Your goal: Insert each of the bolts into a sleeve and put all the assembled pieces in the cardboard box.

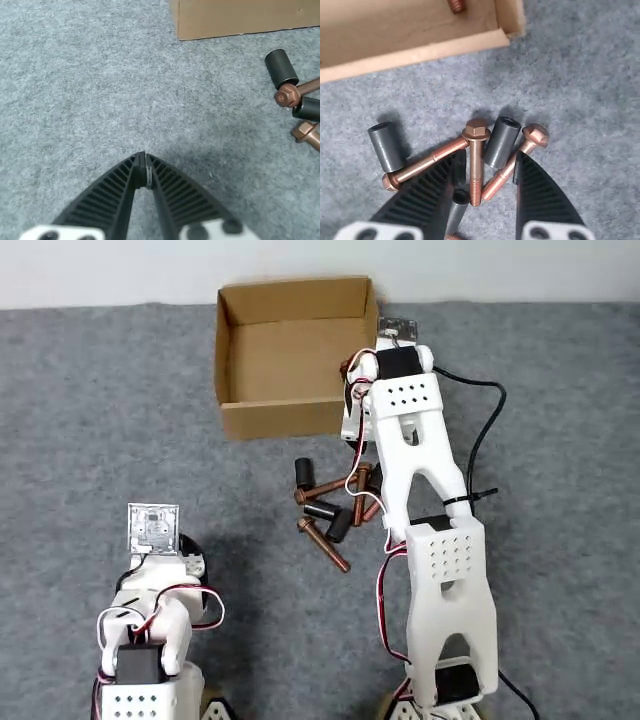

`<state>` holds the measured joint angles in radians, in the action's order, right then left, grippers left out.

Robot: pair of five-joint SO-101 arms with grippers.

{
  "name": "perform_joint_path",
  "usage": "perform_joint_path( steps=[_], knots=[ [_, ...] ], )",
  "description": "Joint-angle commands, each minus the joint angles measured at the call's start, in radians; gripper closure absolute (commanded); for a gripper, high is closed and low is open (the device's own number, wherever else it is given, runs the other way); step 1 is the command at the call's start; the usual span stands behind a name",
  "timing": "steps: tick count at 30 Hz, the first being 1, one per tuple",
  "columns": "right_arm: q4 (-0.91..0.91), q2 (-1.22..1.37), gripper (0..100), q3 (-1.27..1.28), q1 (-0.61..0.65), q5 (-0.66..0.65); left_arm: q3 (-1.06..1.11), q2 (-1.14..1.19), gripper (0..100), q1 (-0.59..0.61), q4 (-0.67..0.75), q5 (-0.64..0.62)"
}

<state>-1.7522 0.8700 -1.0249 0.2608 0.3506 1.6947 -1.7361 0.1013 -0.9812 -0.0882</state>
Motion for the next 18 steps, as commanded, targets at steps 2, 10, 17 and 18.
perform_joint_path(
  steps=[2,10,17,18],
  knots=[
    [-0.042,0.027,90.4,-0.043,-0.002,0.011,-0.005,0.000,100,0.008,-0.005,0.006],
    [-0.042,0.091,91.2,-0.044,-0.013,0.012,-0.005,0.000,100,0.008,-0.005,0.006],
    [-0.042,0.119,91.2,-0.044,-0.073,0.011,-0.005,0.000,100,0.008,-0.005,0.006],
    [-0.042,0.122,91.2,-0.044,-0.074,0.011,-0.005,0.000,100,0.008,-0.005,0.006]
  ],
)
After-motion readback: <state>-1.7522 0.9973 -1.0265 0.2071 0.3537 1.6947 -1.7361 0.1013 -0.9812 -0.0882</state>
